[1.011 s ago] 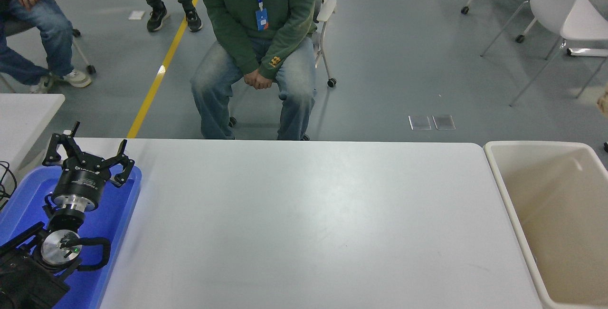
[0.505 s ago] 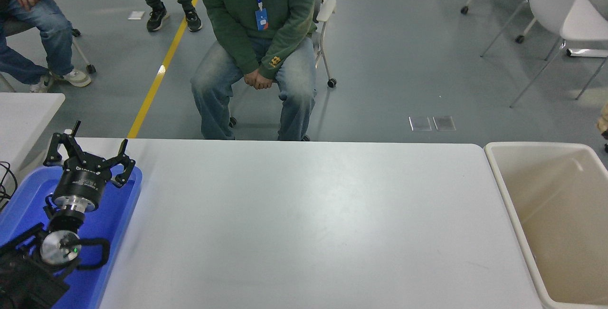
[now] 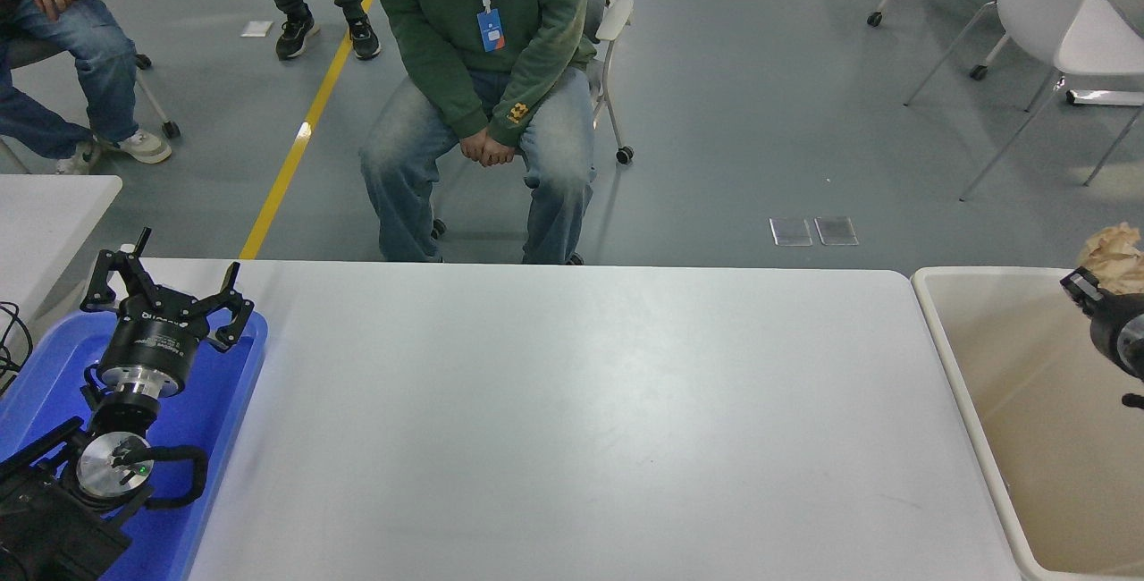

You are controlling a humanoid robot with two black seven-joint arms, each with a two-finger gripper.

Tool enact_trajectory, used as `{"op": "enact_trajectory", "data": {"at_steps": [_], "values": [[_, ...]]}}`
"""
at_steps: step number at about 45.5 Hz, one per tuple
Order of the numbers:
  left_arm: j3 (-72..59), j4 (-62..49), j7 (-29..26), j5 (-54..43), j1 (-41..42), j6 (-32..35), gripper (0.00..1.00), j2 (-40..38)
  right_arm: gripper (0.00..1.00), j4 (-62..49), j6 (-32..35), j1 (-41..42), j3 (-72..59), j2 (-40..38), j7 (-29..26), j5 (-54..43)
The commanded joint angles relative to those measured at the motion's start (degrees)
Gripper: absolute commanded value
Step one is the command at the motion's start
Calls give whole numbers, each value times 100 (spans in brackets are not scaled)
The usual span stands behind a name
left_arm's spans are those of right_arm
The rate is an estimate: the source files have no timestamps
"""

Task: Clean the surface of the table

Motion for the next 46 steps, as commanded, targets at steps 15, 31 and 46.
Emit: {"op": "enact_trajectory", "data": {"at_steps": [15,31,46], "values": [[0,0,0,-1,-7,0,100,0,4,-97,-312,-232,11,262,-101,185],[0,0,0,-1,1,0,100,0,100,-80,-268,-171,-7,244,-101,511],[0,0,0,-1,1,0,100,0,100,-80,-277,-153,-7,209,-101,511]]}}
